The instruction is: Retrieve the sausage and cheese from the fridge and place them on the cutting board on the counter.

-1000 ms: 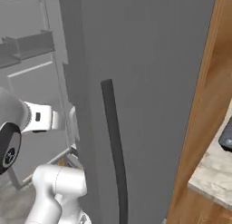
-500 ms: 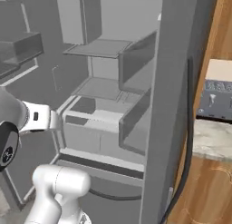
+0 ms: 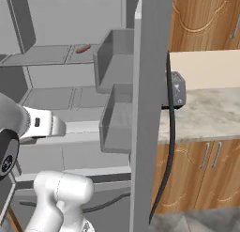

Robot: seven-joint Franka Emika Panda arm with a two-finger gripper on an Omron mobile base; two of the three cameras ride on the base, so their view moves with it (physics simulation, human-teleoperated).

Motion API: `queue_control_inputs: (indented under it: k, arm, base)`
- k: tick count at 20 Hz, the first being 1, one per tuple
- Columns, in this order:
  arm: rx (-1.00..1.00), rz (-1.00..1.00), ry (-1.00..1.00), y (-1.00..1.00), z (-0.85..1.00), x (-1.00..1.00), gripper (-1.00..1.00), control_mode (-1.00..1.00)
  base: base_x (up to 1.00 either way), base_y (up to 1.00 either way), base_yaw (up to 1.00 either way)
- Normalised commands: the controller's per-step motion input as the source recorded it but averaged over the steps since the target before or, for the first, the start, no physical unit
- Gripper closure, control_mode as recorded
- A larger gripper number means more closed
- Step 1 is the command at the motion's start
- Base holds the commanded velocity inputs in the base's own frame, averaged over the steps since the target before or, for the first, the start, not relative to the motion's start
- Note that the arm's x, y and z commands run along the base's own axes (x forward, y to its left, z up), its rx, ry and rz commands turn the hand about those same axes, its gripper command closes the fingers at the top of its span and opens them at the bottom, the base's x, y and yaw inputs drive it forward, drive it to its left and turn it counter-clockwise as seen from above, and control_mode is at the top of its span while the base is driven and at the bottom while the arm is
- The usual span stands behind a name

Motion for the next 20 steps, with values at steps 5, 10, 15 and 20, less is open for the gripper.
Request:
queue_control_inputs:
  k: [5, 10, 15, 20]
  arm:
    - [0.00, 0.00, 0.00, 0.00, 0.00, 0.00, -1.00, 1.00]
    - [0.00, 0.00, 0.00, 0.00, 0.00, 0.00, -1.00, 1.00]
    - [0.00, 0.00, 0.00, 0.00, 0.00, 0.00, -1.00, 1.00]
    - [0.00, 0.00, 0.00, 0.00, 0.00, 0.00, -1.00, 1.00]
  base:
    - [0.85, 0.17, -0.01]
    - [-0.21, 0.25, 0.41]
    - [-0.06, -0.07, 0.32]
    - [1.00, -0.20, 0.12]
